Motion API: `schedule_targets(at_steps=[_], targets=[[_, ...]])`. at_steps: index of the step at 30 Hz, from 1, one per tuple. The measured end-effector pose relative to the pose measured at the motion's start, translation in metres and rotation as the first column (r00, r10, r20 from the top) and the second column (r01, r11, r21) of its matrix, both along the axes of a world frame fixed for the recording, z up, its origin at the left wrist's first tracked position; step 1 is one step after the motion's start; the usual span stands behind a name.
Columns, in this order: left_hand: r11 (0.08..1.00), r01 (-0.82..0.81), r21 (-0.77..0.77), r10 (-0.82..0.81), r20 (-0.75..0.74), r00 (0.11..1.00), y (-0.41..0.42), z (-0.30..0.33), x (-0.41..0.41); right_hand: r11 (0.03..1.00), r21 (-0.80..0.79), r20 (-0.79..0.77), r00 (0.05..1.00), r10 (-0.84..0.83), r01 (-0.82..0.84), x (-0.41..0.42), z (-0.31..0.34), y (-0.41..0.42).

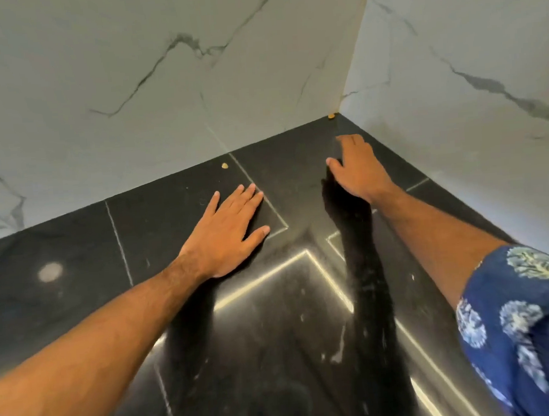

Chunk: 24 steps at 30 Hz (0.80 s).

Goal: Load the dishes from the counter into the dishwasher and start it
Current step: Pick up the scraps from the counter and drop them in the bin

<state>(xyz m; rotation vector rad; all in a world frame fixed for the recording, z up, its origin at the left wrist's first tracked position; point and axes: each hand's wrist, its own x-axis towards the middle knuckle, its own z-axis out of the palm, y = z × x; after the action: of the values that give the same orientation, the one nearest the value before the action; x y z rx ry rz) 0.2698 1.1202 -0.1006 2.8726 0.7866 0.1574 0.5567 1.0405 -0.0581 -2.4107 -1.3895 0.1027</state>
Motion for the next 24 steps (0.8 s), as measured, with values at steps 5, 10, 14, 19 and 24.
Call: schedule_targets(at_steps=[5,10,14,19,24], targets=[[0.999,-0.004,-0.036,0.006,0.040,0.999,0.003,-0.002,-0.001,0.998,-0.050,0.074,0.997,0.036,-0.032,0.058,-0.005,0.065],[0.998,-0.019,-0.059,0.022,0.041,0.999,0.002,0.000,0.000,0.997,-0.044,0.054,0.997,0.058,-0.056,0.081,-0.022,0.103],[0.998,-0.026,-0.063,0.027,0.028,0.999,0.003,0.001,0.001,0.999,0.051,0.140,0.990,-0.011,0.004,0.093,-0.029,0.114],[0.996,-0.029,-0.079,0.032,0.038,0.999,0.002,0.003,0.001,0.971,0.235,0.014,0.999,0.045,-0.047,0.080,-0.015,0.098],[0.996,-0.031,-0.089,0.035,0.043,0.998,0.000,0.005,0.001,0.873,0.409,-0.726,0.674,0.135,0.265,0.022,0.000,0.074]])
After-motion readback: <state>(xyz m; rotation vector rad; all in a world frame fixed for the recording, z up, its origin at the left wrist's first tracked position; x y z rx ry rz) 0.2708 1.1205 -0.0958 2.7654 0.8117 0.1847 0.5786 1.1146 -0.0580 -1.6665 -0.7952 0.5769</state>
